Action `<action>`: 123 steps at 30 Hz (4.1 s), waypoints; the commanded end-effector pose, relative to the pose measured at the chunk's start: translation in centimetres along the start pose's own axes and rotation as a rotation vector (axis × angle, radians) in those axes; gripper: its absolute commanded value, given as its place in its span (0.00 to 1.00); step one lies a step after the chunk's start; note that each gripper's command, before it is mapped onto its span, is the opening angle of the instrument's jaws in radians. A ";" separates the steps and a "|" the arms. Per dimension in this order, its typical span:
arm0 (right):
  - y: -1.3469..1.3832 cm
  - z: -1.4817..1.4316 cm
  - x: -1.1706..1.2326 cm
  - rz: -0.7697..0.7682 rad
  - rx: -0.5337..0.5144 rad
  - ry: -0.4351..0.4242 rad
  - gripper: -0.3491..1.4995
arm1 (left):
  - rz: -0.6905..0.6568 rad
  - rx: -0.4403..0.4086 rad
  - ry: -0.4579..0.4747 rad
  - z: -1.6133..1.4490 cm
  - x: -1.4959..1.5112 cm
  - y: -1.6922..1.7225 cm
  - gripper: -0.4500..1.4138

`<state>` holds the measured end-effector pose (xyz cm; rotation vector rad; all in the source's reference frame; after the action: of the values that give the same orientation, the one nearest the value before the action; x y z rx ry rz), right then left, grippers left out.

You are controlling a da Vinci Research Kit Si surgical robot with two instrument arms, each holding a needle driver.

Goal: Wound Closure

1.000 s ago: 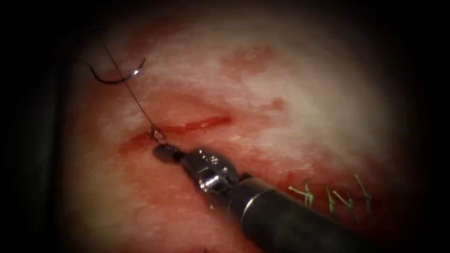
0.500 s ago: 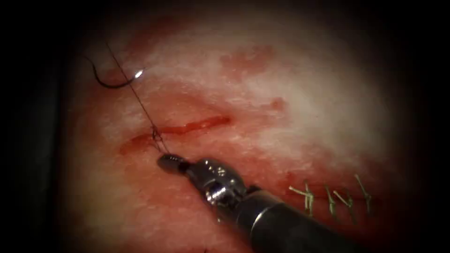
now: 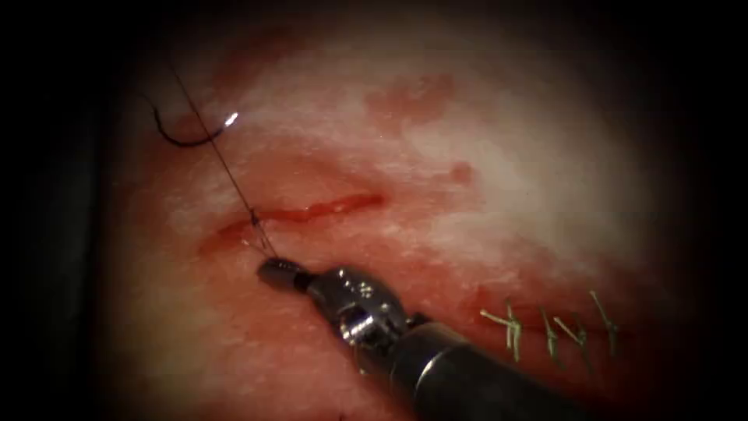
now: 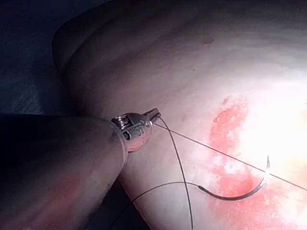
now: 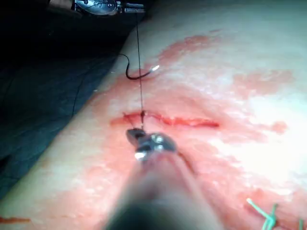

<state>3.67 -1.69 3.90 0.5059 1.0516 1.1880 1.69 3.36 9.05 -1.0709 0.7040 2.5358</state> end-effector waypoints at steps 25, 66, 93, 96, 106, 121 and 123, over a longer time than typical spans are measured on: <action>-0.07 -0.09 -0.53 -0.025 0.013 -0.005 0.00 | 0.022 0.036 -0.032 0.08 -0.45 -0.03 0.00; 0.44 -1.21 0.86 -0.605 0.327 0.102 0.95 | -0.236 -0.180 0.545 -1.97 3.69 0.19 0.00; 0.50 1.25 1.00 -0.637 0.274 -0.015 0.98 | -0.249 -0.190 0.577 -2.08 3.84 0.23 0.00; 0.45 1.26 0.94 -0.645 0.290 -0.013 0.98 | -0.244 -0.188 0.575 -2.07 3.84 0.23 0.00; 0.26 1.21 0.86 -0.652 0.313 -0.018 0.98 | -0.222 -0.172 0.551 -2.04 3.83 0.24 0.00; 0.35 1.39 0.72 -0.668 0.308 -0.012 0.94 | -0.221 -0.172 0.552 -2.12 3.89 0.26 0.00; 0.30 1.38 0.73 -0.669 0.350 -0.003 0.82 | -0.220 -0.171 0.552 -2.12 3.90 0.27 0.00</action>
<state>4.63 -0.68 4.47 0.3759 1.2990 0.4137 0.21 2.25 4.96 -1.8294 0.4582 2.1484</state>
